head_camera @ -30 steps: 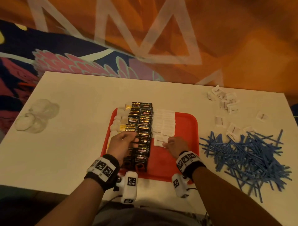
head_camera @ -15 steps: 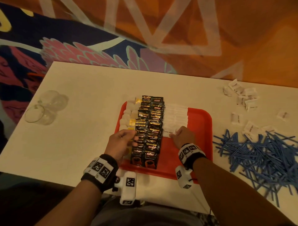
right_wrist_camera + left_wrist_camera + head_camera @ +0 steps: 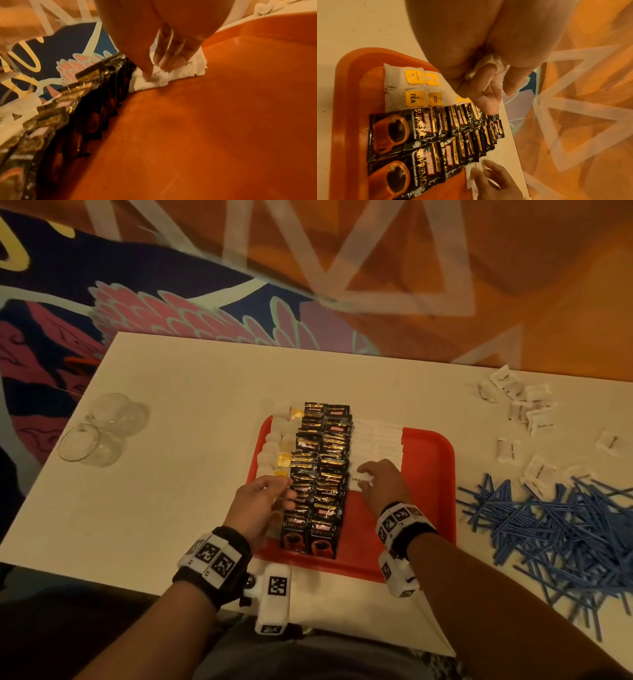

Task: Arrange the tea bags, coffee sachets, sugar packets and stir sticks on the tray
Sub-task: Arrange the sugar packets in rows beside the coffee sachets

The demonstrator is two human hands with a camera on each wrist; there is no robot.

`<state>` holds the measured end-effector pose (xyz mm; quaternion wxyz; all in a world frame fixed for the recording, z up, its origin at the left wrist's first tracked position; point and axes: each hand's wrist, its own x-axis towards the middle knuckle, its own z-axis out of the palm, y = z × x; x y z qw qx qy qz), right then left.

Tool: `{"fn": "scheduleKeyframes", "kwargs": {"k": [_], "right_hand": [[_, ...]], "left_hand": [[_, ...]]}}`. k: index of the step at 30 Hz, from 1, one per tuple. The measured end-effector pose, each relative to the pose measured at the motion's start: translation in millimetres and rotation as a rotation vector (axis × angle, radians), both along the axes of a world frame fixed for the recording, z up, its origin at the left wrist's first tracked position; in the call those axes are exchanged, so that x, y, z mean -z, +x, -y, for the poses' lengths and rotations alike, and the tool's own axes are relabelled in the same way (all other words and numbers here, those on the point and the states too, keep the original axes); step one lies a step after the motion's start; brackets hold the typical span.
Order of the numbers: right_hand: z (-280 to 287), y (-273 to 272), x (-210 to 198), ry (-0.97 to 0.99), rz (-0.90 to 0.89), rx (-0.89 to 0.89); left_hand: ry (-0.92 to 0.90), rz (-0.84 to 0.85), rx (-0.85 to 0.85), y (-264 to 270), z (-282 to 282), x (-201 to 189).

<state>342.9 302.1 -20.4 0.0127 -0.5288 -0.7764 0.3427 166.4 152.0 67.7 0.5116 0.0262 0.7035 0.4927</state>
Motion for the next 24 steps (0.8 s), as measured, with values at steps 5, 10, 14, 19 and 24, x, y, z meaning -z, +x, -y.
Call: {"fn": "scheduleKeyframes", "kwargs": {"k": [5,10,14,19,24], "right_hand": [[-0.6,10.0,-18.7,-0.005,-0.094,0.112],[-2.3,20.1,-58.4,-0.185,-0.293,0.149],[2.3,33.2,-92.5,-0.273,-0.417,0.037],[8.8,50.0,-113.0,-0.409,-0.459,-0.018],[-2.6,71.0,-126.7,-0.406,-0.457,0.047]], "left_hand": [[0.039,0.107,0.027,12.7,-12.2,-7.4],[0.069,0.246,0.072,35.9,-33.6,-18.5],[0.111,0.322,0.146,61.0,-51.8,-28.1],[0.116,0.387,0.288,90.5,-70.4,-36.5],[0.194,0.175,0.421,104.6,-74.0,-38.2]]}}
